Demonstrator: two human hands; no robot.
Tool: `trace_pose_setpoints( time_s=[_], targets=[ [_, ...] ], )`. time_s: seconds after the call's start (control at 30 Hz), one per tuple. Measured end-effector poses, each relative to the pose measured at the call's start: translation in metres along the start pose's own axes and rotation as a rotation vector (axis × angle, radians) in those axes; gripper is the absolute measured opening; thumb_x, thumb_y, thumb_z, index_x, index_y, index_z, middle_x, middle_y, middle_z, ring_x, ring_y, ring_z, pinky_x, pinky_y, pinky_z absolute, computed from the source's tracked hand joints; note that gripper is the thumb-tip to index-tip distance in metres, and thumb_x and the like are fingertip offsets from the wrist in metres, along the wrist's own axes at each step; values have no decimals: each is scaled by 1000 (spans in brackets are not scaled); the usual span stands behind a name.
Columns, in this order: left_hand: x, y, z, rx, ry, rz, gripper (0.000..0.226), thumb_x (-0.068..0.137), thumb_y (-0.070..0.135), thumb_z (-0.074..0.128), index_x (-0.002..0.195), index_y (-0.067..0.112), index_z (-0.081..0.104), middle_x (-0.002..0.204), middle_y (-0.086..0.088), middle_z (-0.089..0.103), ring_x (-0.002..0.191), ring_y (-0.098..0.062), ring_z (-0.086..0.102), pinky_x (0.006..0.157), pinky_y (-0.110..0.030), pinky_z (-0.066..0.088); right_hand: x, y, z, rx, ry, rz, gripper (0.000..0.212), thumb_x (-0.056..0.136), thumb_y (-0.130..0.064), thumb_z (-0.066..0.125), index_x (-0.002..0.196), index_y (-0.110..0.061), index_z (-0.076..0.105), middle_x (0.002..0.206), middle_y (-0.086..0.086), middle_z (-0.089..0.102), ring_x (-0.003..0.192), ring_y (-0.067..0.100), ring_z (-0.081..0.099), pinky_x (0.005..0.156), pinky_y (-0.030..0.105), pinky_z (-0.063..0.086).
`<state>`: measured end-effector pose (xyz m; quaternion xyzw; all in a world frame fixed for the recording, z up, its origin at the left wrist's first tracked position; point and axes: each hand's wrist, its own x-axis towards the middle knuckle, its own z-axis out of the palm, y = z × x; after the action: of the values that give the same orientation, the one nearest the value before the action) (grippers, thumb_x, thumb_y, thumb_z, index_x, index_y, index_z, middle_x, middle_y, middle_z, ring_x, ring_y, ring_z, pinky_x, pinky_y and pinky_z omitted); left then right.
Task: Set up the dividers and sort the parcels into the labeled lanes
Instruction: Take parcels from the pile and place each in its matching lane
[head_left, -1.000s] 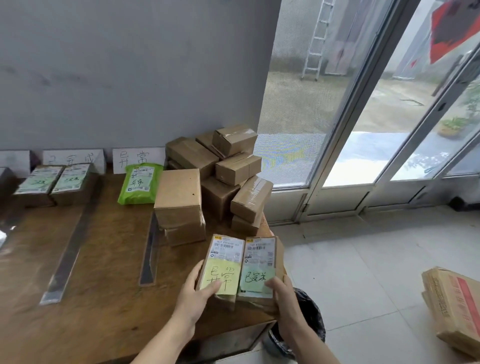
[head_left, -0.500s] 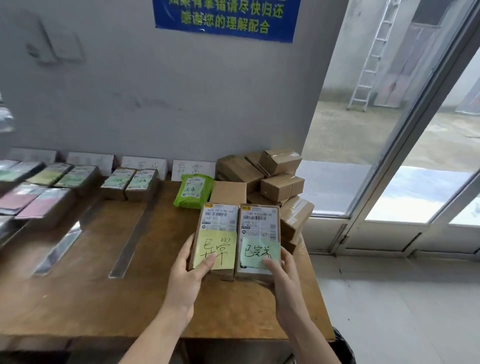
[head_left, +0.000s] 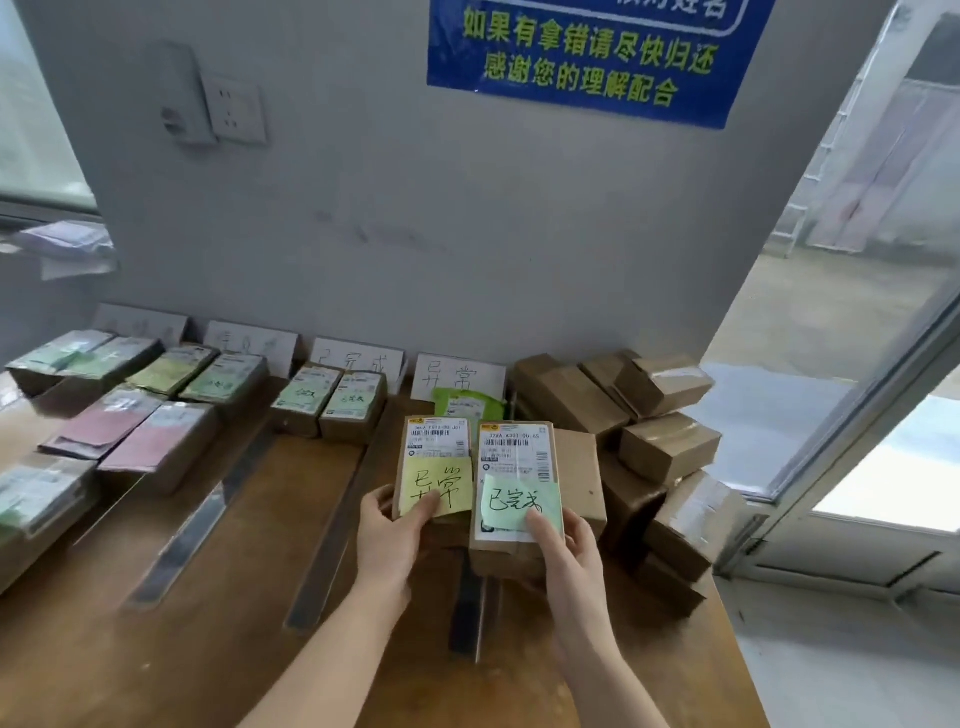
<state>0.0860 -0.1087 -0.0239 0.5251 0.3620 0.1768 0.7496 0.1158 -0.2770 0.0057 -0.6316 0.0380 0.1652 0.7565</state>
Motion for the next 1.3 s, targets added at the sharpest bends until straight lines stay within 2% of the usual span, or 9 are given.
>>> trace_pose_setpoints(
  time_s=[0.1, 0.37, 0.47, 0.63, 0.73, 0.83, 0.9, 1.03, 1.3],
  targets=[
    [39, 1, 4, -4, 25, -52, 55, 86, 20, 74, 130, 20, 42, 117, -4, 61, 109, -26, 60, 93, -52, 52, 19, -5, 22, 11, 2, 11, 56, 81, -31, 75, 130, -22, 50, 107, 6, 74, 95, 20, 73, 88, 43, 59],
    [111, -19, 11, 303, 201, -84, 64, 87, 20, 72, 141, 18, 38, 134, -12, 50, 120, -34, 54, 96, -53, 52, 54, -8, 56, 37, 11, 67, 48, 77, -31, 74, 120, -24, 54, 105, 8, 74, 92, 20, 74, 68, 28, 60],
    [125, -26, 14, 365, 225, -119, 65, 89, 21, 69, 145, 20, 35, 134, -11, 48, 120, -35, 53, 94, -55, 52, 62, -10, 60, 19, -9, 80, 38, 77, -32, 74, 110, -30, 55, 102, 5, 75, 92, 18, 74, 71, 30, 61],
    [137, -34, 17, 452, 267, -143, 64, 96, 15, 57, 151, 24, 27, 140, -13, 43, 121, -36, 51, 91, -53, 54, 71, -16, 67, -19, -47, 93, 36, 84, -33, 72, 116, -28, 55, 95, -1, 77, 94, 18, 72, 86, 41, 59],
    [135, -38, 19, 618, 256, -121, 66, 99, 10, 49, 155, 24, 17, 149, -17, 31, 132, -38, 39, 97, -54, 50, 75, -18, 69, -12, -51, 117, 41, 84, -33, 72, 121, -26, 55, 98, 1, 77, 94, 19, 72, 73, 33, 59],
    [129, -42, 22, 782, 211, -128, 83, 96, 5, 53, 157, 24, 1, 158, -17, 10, 145, -37, 16, 110, -54, 37, 79, -19, 69, 6, -52, 146, 44, 85, -32, 71, 125, -23, 54, 100, 2, 76, 93, 18, 73, 64, 26, 54],
    [125, -45, 26, 876, 194, -118, 99, 90, 11, 64, 155, 20, -9, 160, -15, 2, 148, -35, 6, 113, -54, 31, 81, -19, 68, 19, -45, 161, 44, 85, -33, 71, 124, -23, 55, 100, 2, 77, 95, 20, 73, 70, 30, 56],
    [120, -49, 34, 973, 137, -83, 117, 82, 46, 72, 153, 18, -17, 162, -12, -8, 149, -33, -1, 113, -59, 25, 86, -22, 69, 68, -4, 182, 38, 86, -32, 71, 120, -21, 59, 98, 1, 77, 97, 21, 71, 77, 37, 56],
    [123, -46, 25, 1157, 112, -21, 114, 80, 65, 62, 153, 26, -17, 161, -14, -8, 148, -36, 3, 113, -59, 24, 93, -24, 78, 69, -23, 213, 37, 87, -31, 70, 121, -22, 58, 101, 1, 76, 97, 18, 70, 74, 36, 57]
  ],
)
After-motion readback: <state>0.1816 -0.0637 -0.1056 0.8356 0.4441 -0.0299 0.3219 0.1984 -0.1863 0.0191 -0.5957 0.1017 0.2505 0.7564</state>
